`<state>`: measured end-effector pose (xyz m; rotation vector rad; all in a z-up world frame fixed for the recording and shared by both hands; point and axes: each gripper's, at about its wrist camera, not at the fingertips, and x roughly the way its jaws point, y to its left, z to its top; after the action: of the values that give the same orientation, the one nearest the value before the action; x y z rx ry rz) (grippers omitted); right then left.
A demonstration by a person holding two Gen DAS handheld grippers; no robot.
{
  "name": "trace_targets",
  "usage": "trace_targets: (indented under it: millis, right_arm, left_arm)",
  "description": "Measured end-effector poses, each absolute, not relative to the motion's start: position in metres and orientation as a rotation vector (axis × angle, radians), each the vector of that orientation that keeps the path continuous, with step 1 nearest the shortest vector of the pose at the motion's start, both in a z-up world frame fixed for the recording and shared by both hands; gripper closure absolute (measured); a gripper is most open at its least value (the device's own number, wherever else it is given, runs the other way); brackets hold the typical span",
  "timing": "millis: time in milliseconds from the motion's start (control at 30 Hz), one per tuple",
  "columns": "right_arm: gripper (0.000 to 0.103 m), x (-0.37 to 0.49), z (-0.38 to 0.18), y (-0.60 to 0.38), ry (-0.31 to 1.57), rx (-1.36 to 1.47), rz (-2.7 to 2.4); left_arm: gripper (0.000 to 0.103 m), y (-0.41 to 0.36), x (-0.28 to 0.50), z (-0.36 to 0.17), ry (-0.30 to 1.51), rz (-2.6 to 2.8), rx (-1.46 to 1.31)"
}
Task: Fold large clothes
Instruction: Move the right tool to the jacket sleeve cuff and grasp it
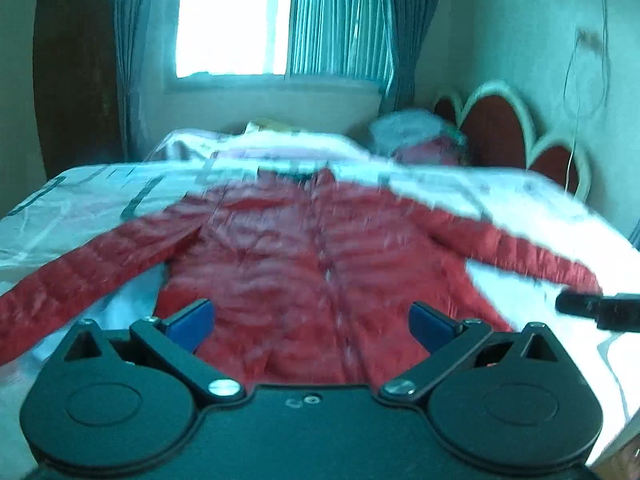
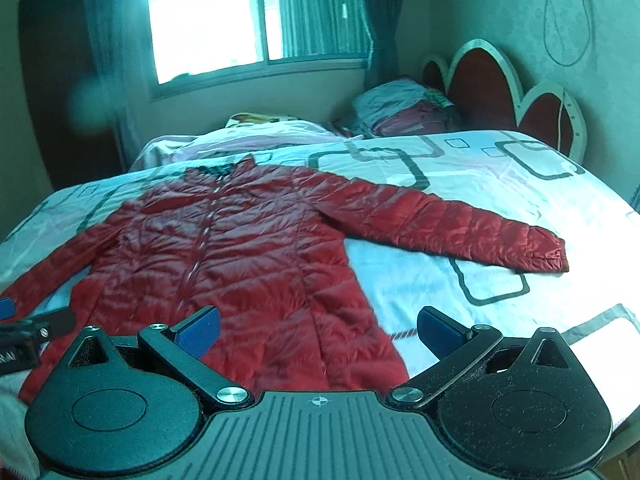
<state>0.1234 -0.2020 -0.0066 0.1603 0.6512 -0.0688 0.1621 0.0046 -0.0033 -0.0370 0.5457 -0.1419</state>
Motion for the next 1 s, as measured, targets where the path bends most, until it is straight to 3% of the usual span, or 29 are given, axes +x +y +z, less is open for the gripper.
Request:
trace_targets:
  millis: [433, 933, 967, 1000]
  right_arm:
    - [0.000, 0.176, -0.017, -0.245, 0.662, 0.207, -0.253]
    - [0.000, 0.211, -0.071, -0.421, 0.646, 0.512, -0.479]
    - [0.002, 0.215, -0.077, -0.433, 0.642, 0.534, -0.485]
    - [0.029, 0.218, -0.083, -0.444, 0.645, 0.550, -0.492]
  left_arm:
    - [0.000, 0.003, 0.227, -0.013, 0.608, -0.233, -0.011]
    - [0.000, -0.069, 0.298, -0.050, 0.676, -0.262, 0.061]
    - [0.000, -0.076, 0.305, -0.052, 0.682, -0.258, 0.067]
    - [0.000, -0.084, 0.312, -0.053, 0.688, -0.257, 0.069]
